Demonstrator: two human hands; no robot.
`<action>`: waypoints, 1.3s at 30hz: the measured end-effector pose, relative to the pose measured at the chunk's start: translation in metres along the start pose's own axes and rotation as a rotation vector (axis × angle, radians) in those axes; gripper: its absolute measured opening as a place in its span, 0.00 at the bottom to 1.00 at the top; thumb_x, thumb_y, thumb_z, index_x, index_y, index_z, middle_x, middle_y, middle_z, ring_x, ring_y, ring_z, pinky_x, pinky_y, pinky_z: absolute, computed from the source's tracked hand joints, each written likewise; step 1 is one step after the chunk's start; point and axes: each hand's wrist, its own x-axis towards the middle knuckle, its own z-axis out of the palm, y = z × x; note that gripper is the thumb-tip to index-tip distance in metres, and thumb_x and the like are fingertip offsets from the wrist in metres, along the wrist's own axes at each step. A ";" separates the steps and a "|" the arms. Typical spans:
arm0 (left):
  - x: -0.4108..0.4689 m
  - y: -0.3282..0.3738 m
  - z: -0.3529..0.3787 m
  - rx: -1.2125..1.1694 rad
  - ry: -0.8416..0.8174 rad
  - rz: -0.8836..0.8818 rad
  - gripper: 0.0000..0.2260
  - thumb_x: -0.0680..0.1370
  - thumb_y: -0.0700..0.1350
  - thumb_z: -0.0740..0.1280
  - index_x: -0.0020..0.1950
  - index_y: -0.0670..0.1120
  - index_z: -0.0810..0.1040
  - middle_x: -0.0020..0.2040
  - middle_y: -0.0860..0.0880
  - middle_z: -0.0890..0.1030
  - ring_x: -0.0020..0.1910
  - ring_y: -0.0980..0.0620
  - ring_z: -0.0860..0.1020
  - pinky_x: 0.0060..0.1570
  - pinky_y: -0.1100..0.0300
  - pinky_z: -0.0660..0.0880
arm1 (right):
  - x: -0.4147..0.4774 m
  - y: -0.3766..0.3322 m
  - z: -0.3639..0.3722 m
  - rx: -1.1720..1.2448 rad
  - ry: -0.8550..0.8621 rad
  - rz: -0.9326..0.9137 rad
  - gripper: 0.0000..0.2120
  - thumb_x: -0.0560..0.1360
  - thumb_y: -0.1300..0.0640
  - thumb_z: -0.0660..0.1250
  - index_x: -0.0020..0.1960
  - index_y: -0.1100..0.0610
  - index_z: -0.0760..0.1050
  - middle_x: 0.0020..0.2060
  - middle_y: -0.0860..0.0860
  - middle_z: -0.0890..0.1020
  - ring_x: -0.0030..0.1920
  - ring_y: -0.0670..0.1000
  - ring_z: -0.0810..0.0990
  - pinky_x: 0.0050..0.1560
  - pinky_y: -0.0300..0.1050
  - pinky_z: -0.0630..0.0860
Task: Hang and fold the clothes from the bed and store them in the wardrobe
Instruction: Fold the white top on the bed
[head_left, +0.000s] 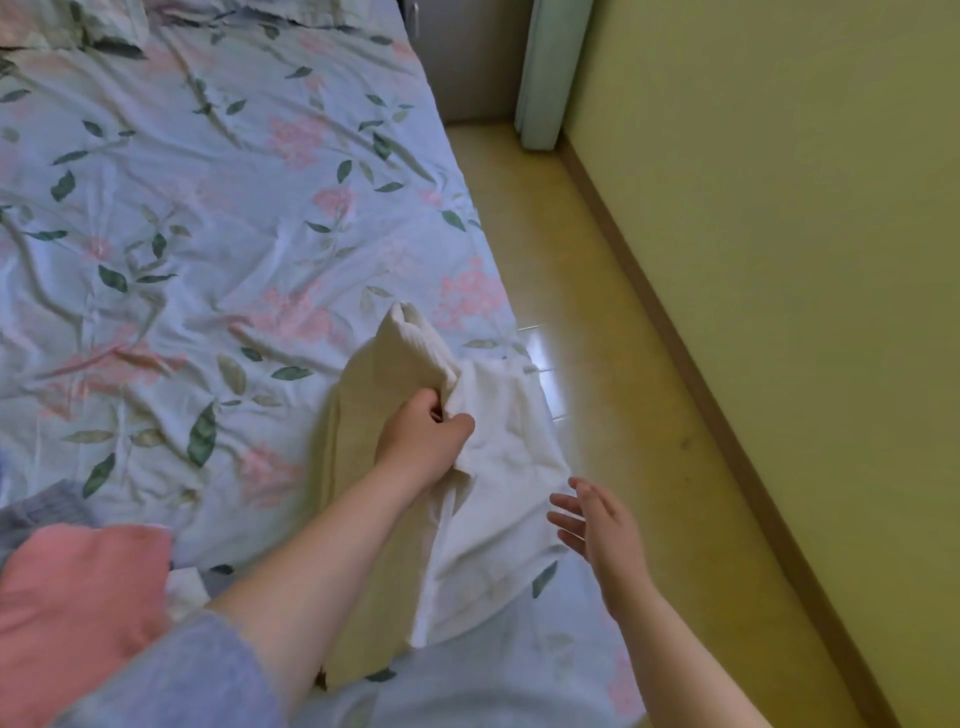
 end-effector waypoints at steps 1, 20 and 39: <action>0.004 0.003 0.012 0.015 0.002 -0.003 0.08 0.70 0.47 0.67 0.36 0.48 0.69 0.31 0.52 0.72 0.31 0.50 0.71 0.31 0.58 0.65 | 0.004 -0.001 -0.009 0.003 0.006 0.004 0.13 0.83 0.54 0.58 0.63 0.56 0.75 0.51 0.53 0.84 0.50 0.53 0.84 0.52 0.47 0.79; 0.017 -0.084 0.033 0.074 0.093 0.020 0.08 0.77 0.38 0.64 0.45 0.51 0.78 0.40 0.48 0.79 0.37 0.51 0.78 0.37 0.60 0.75 | 0.086 0.008 0.002 -0.430 -0.067 -0.071 0.20 0.79 0.52 0.63 0.69 0.58 0.72 0.61 0.52 0.78 0.61 0.52 0.77 0.61 0.49 0.73; 0.034 -0.135 -0.002 0.287 0.267 -0.057 0.11 0.75 0.42 0.70 0.55 0.43 0.75 0.53 0.44 0.75 0.49 0.45 0.76 0.53 0.52 0.73 | 0.133 -0.027 0.028 -0.722 -0.007 -0.341 0.13 0.81 0.57 0.58 0.39 0.61 0.70 0.31 0.51 0.72 0.34 0.52 0.69 0.32 0.46 0.62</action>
